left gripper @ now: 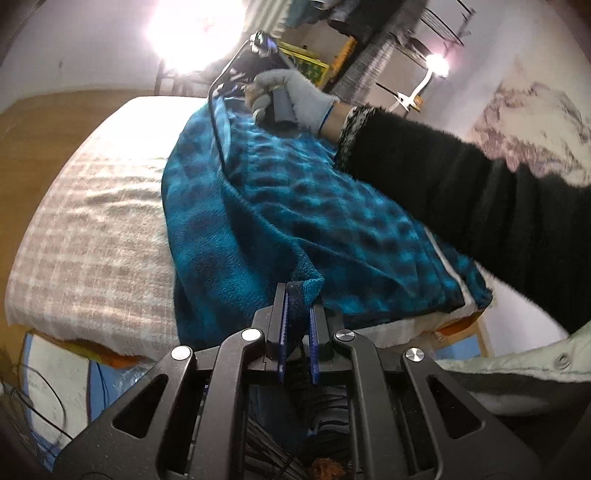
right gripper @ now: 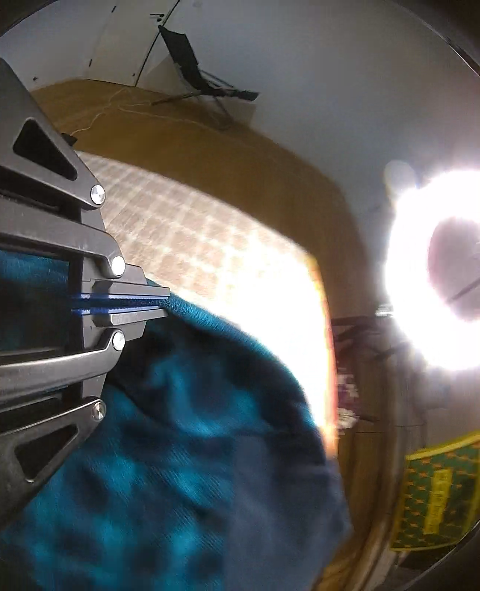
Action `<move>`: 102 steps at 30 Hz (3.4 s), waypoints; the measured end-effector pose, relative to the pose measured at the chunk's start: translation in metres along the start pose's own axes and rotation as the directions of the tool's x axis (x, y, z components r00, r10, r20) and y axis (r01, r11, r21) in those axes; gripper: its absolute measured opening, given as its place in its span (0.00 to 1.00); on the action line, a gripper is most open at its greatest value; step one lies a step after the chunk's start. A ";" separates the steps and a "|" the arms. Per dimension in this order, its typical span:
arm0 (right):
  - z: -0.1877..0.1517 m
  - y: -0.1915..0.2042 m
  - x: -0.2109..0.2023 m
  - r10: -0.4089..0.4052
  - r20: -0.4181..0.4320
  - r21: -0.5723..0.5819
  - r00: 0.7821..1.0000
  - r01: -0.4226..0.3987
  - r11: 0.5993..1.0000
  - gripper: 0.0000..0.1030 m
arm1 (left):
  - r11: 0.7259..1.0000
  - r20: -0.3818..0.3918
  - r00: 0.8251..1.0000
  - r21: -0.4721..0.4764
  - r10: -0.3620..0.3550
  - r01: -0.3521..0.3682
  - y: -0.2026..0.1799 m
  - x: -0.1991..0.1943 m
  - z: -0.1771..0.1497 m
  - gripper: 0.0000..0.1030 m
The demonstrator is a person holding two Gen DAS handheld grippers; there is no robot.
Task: Fold large clothes
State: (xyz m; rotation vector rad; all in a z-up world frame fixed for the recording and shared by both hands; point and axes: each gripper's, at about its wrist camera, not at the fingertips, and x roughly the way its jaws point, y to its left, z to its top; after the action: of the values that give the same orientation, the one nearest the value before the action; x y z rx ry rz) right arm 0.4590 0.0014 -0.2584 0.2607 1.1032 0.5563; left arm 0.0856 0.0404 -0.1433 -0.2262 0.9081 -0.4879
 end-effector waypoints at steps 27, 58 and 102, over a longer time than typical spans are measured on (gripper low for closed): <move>-0.039 0.002 -0.134 -0.117 0.059 -0.271 0.991 0.128 0.954 0.37 | 0.979 -0.100 0.987 0.171 0.129 -0.111 -0.035 -0.010 -0.067 0.39; -0.075 0.068 -0.128 -0.041 0.017 -0.350 0.999 0.045 0.936 0.48 | 0.976 -0.181 0.979 -0.178 0.093 -0.126 0.052 0.062 -0.057 0.39; -0.006 0.068 0.037 -0.393 0.083 -0.341 0.916 0.396 0.852 0.00 | 0.931 -0.111 0.973 -0.288 0.203 -0.227 0.090 0.057 -0.042 0.09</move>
State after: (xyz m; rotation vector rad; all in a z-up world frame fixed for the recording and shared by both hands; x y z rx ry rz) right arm 0.4459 0.0783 -0.2579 -0.2758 0.9900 0.3705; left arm 0.1094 0.0913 -0.2432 -0.3800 1.0707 -0.1542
